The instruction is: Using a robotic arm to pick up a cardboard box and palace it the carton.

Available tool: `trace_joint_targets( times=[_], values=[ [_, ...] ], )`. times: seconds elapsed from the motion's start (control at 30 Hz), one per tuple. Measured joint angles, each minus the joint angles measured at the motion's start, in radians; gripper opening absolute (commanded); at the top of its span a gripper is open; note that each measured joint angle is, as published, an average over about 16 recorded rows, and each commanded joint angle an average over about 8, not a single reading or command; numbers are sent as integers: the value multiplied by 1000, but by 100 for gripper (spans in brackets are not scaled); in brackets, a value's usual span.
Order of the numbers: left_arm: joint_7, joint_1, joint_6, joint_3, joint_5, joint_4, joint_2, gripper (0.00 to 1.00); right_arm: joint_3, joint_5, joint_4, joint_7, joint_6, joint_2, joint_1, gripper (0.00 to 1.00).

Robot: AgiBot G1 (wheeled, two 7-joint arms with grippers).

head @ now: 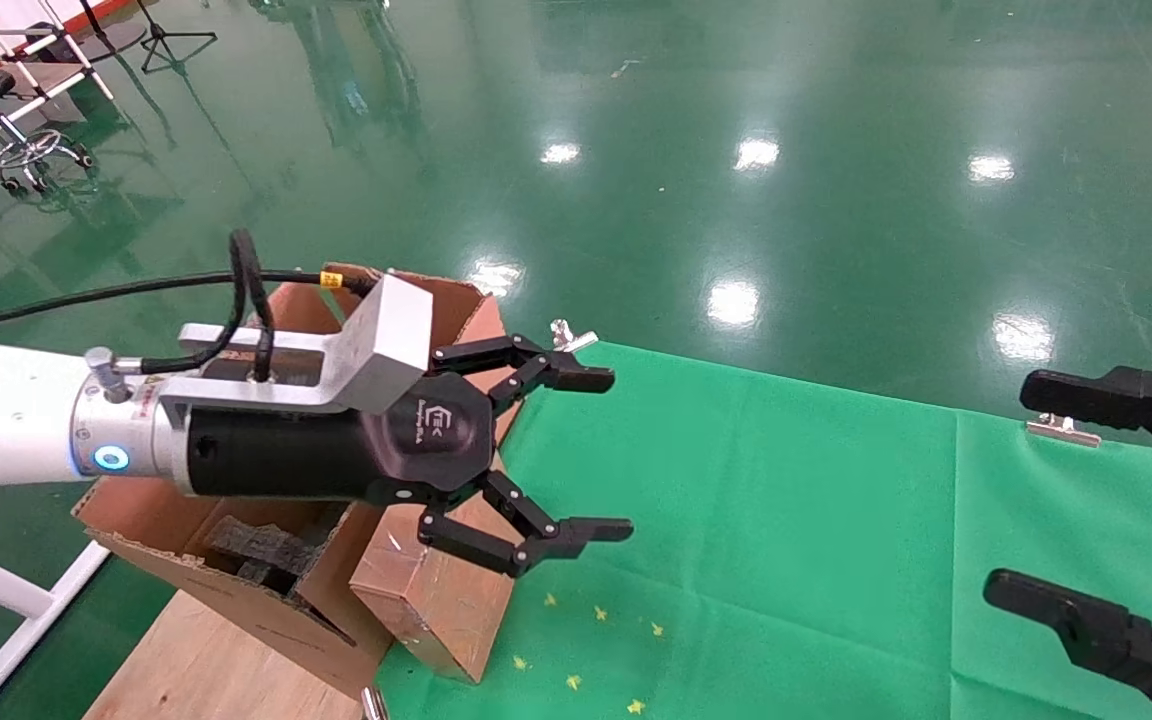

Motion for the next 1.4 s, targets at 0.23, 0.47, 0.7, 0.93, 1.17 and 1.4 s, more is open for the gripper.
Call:
trace_joint_targets(
  times=[0.23, 0.47, 0.7, 0.93, 1.17, 1.4],
  values=[
    [-44, -24, -84, 21, 120, -26, -21, 100, 0, 0, 0, 0, 0, 0, 0, 0],
    [-188, -84, -175, 60, 296, -50, -36, 100, 0, 0, 0, 0, 0, 0, 0, 0],
    [-425, -195, -195, 121, 487, -60, -35, 100, 0, 0, 0, 0, 0, 0, 0, 0],
    [-689, -325, -97, 194, 666, -58, -12, 100, 0, 0, 0, 0, 0, 0, 0, 0],
    [-968, -443, 56, 279, 801, -52, 35, 100, 0, 0, 0, 0, 0, 0, 0, 0],
    [-1167, -518, 158, 360, 824, -45, 64, 100, 0, 0, 0, 0, 0, 0, 0, 0]
  ],
)
